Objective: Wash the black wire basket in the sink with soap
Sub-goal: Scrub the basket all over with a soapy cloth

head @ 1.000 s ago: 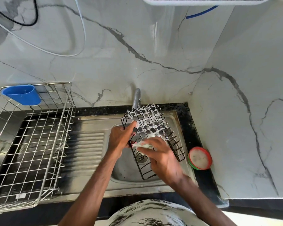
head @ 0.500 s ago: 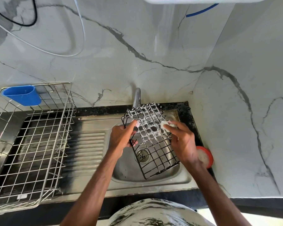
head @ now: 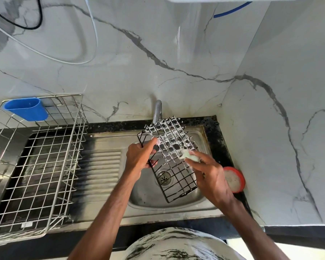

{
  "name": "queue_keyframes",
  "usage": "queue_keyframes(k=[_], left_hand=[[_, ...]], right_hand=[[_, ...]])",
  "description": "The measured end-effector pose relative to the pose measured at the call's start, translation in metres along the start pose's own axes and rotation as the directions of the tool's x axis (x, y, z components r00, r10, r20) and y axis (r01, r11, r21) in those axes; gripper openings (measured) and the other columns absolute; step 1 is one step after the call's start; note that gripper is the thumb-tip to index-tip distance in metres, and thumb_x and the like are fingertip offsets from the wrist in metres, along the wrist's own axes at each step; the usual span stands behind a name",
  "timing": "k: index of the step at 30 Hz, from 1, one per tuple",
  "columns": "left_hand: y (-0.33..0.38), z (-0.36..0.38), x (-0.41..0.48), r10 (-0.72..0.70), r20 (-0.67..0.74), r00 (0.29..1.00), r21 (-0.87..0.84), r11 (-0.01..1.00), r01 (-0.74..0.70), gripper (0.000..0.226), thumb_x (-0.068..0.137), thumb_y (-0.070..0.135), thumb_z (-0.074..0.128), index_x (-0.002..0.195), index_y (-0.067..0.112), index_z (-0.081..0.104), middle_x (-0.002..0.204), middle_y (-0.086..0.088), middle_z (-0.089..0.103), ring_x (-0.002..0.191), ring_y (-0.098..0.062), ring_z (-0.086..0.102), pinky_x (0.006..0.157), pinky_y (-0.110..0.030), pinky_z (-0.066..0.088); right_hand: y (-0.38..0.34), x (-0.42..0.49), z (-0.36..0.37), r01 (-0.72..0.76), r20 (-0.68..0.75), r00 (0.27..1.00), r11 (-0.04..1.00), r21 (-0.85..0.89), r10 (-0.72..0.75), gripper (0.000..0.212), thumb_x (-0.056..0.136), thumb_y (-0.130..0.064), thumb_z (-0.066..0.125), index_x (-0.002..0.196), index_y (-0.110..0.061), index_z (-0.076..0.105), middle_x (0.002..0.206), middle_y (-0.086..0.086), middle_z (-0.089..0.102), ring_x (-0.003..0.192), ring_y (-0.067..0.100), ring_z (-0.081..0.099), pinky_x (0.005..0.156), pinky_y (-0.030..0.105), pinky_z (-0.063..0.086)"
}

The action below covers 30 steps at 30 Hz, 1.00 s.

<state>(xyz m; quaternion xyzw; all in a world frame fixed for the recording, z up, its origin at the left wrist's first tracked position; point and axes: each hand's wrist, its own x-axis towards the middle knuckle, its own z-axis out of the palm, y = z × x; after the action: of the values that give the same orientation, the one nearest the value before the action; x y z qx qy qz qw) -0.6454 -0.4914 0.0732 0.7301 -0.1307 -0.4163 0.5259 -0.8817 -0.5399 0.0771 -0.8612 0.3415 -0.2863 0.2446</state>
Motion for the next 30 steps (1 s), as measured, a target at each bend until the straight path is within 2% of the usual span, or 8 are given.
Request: queue_keyframes(k=[3,9,12,15,21,25,28,30], left_hand=[[-0.001,0.004,-0.002,0.007,0.006,1.000,-0.017,1.000,-0.007,0.030,0.083,0.046,0.083,0.092,0.018,0.079,0.096,-0.014,0.078,0.075,-0.037,0.078,0.059,-0.042,0.064],[0.000,0.002,-0.003,0.009,-0.009,1.000,-0.036,0.999,-0.009,0.036,0.084,0.045,0.083,0.100,0.013,0.078,0.099,-0.013,0.078,0.088,-0.038,0.078,0.056,-0.037,0.061],[0.001,0.002,-0.004,0.008,-0.022,1.000,-0.009,1.000,-0.008,0.035,0.082,0.044,0.085,0.098,0.014,0.079,0.097,-0.012,0.078,0.083,-0.037,0.078,0.067,-0.051,0.066],[0.001,0.004,-0.006,0.013,-0.039,0.999,-0.011,1.000,-0.013,0.034,0.077,0.045,0.088,0.089,0.015,0.080,0.092,-0.009,0.078,0.083,-0.027,0.079,0.068,-0.056,0.065],[0.003,0.006,-0.012,0.042,-0.033,0.999,-0.031,0.999,-0.043,0.044,0.065,0.058,0.086,0.084,0.019,0.079,0.088,-0.005,0.079,0.075,-0.027,0.079,0.069,-0.058,0.065],[0.003,0.006,-0.009,0.040,-0.025,0.999,-0.020,0.999,-0.040,0.045,0.067,0.057,0.088,0.083,0.015,0.079,0.084,-0.002,0.079,0.071,-0.012,0.078,0.069,-0.057,0.065],[0.001,0.003,-0.006,0.029,-0.026,0.999,0.003,1.000,-0.029,0.038,0.078,0.051,0.086,0.086,0.015,0.077,0.091,-0.007,0.079,0.076,-0.024,0.079,0.070,-0.057,0.065],[0.000,0.002,-0.006,0.031,-0.024,0.999,0.001,1.000,-0.031,0.033,0.081,0.050,0.084,0.088,0.019,0.077,0.096,-0.011,0.078,0.079,-0.034,0.079,0.071,-0.058,0.064]], right_hand=[[-0.017,0.000,0.003,0.052,-0.039,0.998,0.998,-0.032,-0.053,0.040,0.081,0.014,0.072,0.110,-0.012,0.078,0.127,0.007,0.069,0.114,0.021,0.066,0.090,0.026,0.059],[-0.032,-0.012,0.013,0.248,0.096,0.964,0.969,0.002,-0.247,0.030,0.091,0.007,0.067,0.117,-0.006,0.074,0.138,0.006,0.064,0.132,0.020,0.054,0.111,0.025,0.044],[-0.023,-0.006,0.008,0.136,0.054,0.989,0.990,0.035,-0.138,0.034,0.090,0.007,0.068,0.119,-0.009,0.074,0.133,0.009,0.066,0.124,0.018,0.063,0.102,0.015,0.048],[-0.015,0.006,-0.002,0.035,0.022,0.999,0.999,0.008,-0.036,0.039,0.095,-0.001,0.065,0.133,-0.011,0.066,0.125,0.010,0.069,0.108,0.018,0.069,0.092,0.027,0.058],[-0.031,0.005,0.005,-0.011,-0.088,0.996,0.999,-0.053,0.006,0.034,0.083,0.009,0.075,0.109,-0.012,0.078,0.096,0.004,0.065,0.073,0.015,0.066,0.058,0.028,0.059],[-0.056,-0.015,0.014,0.084,0.003,0.996,0.996,0.034,-0.084,0.031,0.086,0.002,0.075,0.110,-0.017,0.078,0.096,-0.003,0.063,0.078,0.008,0.064,0.062,0.018,0.056],[-0.047,-0.010,0.015,0.163,0.054,0.985,0.987,0.005,-0.163,0.034,0.083,0.005,0.076,0.108,-0.017,0.078,0.102,0.002,0.067,0.086,0.013,0.068,0.068,0.016,0.059],[-0.023,0.003,0.008,0.124,-0.045,0.991,0.992,-0.004,-0.124,0.030,0.085,0.004,0.075,0.108,-0.014,0.078,0.100,0.005,0.070,0.084,0.013,0.067,0.068,0.017,0.059]])
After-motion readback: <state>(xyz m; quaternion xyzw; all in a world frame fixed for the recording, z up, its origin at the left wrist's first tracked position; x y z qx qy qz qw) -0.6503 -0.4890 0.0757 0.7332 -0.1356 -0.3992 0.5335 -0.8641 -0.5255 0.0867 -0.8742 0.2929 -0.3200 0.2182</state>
